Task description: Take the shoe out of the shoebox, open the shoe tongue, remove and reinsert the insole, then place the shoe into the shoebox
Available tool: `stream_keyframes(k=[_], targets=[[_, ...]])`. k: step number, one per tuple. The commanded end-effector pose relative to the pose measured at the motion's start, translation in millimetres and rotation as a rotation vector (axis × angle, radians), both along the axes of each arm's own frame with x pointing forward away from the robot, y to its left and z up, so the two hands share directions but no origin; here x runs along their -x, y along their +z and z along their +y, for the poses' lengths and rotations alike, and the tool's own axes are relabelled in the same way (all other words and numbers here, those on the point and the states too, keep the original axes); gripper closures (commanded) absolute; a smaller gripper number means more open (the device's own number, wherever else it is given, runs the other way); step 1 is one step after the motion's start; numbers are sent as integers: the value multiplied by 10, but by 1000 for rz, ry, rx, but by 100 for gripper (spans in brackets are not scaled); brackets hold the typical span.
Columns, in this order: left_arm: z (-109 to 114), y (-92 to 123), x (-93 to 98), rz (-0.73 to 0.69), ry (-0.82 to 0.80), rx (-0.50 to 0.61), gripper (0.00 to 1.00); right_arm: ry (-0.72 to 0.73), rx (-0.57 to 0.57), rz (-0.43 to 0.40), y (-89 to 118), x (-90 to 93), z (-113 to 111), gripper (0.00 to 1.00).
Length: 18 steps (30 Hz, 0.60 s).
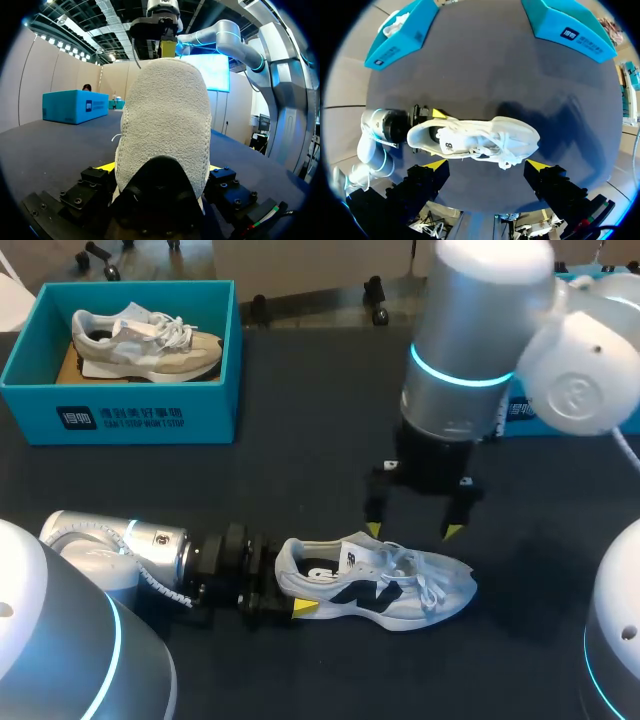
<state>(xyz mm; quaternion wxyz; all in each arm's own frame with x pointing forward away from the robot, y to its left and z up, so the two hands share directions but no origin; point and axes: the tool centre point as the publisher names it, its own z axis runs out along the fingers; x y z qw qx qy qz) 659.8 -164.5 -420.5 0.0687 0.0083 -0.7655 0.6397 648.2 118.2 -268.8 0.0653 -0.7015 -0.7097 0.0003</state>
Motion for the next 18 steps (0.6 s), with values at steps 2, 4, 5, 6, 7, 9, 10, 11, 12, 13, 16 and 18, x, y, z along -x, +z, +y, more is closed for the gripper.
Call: stream_keyframes(k=[2, 4, 5, 6, 7, 9, 10, 11, 12, 13, 16, 18], targets=[[-7, -19, -2, 1, -1, -1, 100, 99, 86, -25, -75, -121, 213, 0], [-7, -19, -2, 1, -1, -1, 100, 72, 122, -38, -123, -145, 273, 0], [-7, -19, -2, 1, -1, -1, 100, 65, 133, -47, -146, -152, 296, 0], [-7, -19, -2, 1, -1, -1, 100, 60, 154, -52, -165, -158, 320, 0], [-7, -19, -2, 1, -1, -1, 100, 56, 166, -57, -181, -159, 345, 0], [-7, -19, -2, 1, -1, -1, 100, 64, 174, -96, -199, -154, 384, 0], [-7, -19, -2, 1, -1, -1, 100, 57, 182, -95, -211, -149, 395, 0], [-7, -19, -2, 1, -1, -1, 100, 54, 190, -101, -226, -148, 401, 0], [-7, -19, -2, 1, -1, -1, 100, 50, 201, -107, -240, -147, 407, 0], [-7, -19, -2, 1, -1, -1, 100, 47, 205, -103, -249, -150, 408, 0], [-7, -19, -2, 1, -1, -1, 100, 63, 220, -106, -298, -174, 428, 0], [-7, -19, -2, 1, -1, -1, 100, 66, 216, -104, -332, -181, 433, 0]])
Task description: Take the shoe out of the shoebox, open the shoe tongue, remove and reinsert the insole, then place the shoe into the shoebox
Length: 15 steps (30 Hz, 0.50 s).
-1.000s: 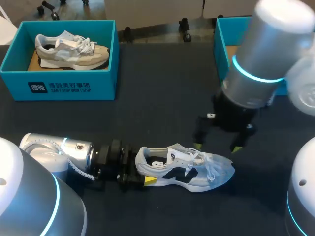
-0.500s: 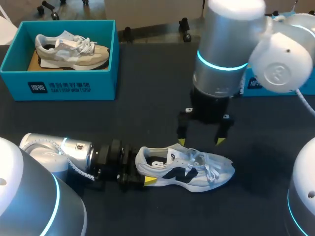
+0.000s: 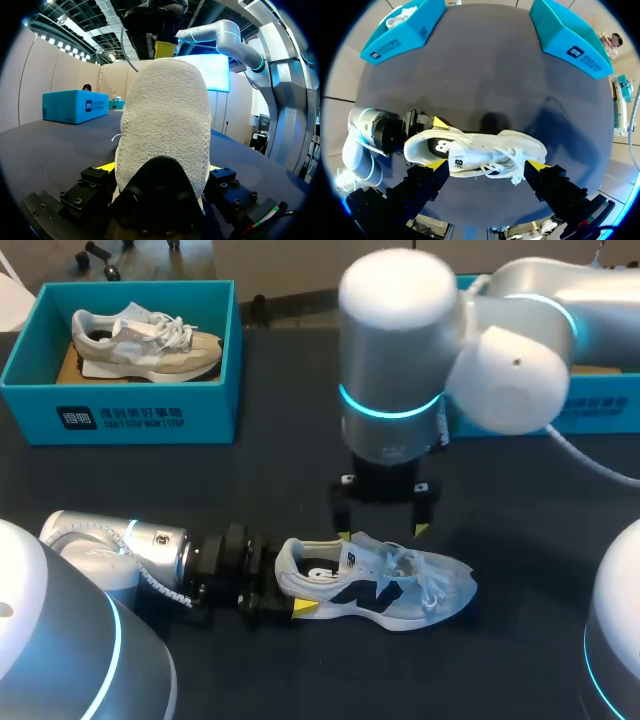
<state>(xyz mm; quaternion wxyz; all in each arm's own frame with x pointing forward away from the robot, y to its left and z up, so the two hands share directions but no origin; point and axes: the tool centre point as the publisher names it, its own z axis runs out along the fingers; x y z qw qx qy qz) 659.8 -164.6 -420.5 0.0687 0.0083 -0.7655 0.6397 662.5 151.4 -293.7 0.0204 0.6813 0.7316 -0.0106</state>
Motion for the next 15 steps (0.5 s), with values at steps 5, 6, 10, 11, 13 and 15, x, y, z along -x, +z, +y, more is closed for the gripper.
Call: stream_keyframes(k=[5, 6, 10, 11, 13, 15], targets=[[-7, -20, -2, 1, -1, -1, 100, 1, 106, 9, -162, -60, 176, 0], [-7, -20, -2, 1, -1, -1, 100, 3, 113, 10, -179, -66, 195, 0], [-7, -20, -2, 1, -1, -1, 100, 11, 136, 19, -237, -67, 233, 0], [-7, -20, -2, 1, -1, -1, 100, 8, 145, 22, -247, -65, 240, 0], [-7, -20, -2, 1, -1, -1, 100, 4, 163, 11, -255, -55, 260, 0], [-7, -20, -2, 1, -1, -1, 100, -1, 176, 5, -265, -41, 267, 0]])
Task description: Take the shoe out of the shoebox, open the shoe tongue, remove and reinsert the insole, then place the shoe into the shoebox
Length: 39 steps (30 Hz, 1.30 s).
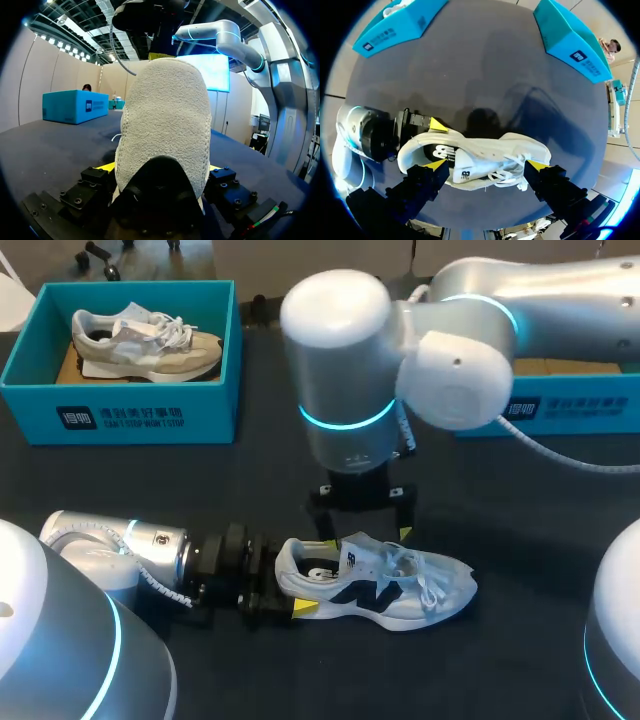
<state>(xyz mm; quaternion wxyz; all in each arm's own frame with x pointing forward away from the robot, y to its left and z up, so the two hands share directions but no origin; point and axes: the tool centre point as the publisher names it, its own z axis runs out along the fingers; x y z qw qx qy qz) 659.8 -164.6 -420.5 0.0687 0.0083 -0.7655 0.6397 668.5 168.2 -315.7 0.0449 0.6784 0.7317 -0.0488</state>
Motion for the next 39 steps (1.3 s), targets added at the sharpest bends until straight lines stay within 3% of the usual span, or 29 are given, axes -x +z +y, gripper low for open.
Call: stream_keyframes(k=[1, 25, 39], targets=[[-7, -20, -2, 1, -1, -2, 100, -6, 95, -16, -57, 27, 99, 0], [-7, -20, -2, 1, -1, -2, 100, -90, 240, -26, -204, 118, 202, 0], [-7, -20, -2, 1, -1, -2, 100, -139, 254, -54, -334, 184, 164, 0]])
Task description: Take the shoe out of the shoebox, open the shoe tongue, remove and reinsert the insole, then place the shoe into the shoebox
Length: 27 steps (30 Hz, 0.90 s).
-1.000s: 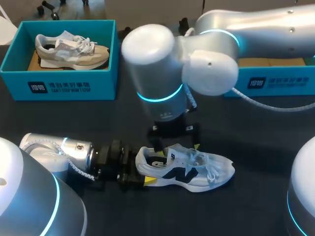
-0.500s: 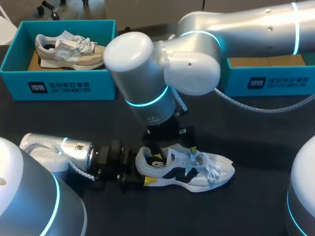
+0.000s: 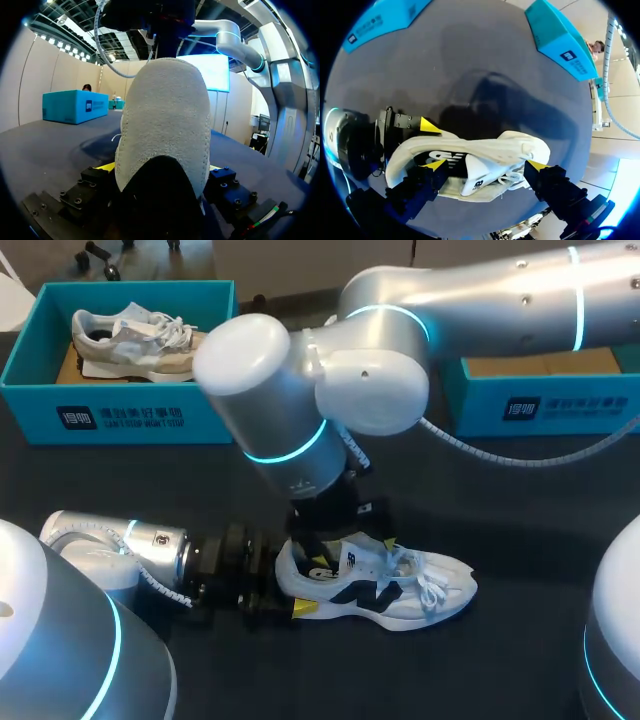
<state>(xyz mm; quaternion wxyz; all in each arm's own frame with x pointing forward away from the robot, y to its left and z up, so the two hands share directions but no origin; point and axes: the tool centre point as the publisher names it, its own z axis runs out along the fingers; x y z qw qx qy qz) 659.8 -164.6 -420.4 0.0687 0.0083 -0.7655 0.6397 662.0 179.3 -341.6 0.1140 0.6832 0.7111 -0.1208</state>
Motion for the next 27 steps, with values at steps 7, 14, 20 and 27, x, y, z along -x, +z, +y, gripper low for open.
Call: stream_keyframes(k=[7, 14, 20, 27], targets=[[-6, -20, -3, 1, -1, -2, 100, -119, 62, -66, -108, 181, -77, 0], [-6, -20, -3, 1, -1, -2, 100, -122, 58, -75, -145, 189, -233, 0], [-6, -20, -3, 1, -1, -2, 100, -122, 55, -72, -85, 189, -308, 0], [-6, -20, -3, 1, -1, -2, 100, -142, 44, -54, 43, 260, -439, 0]])
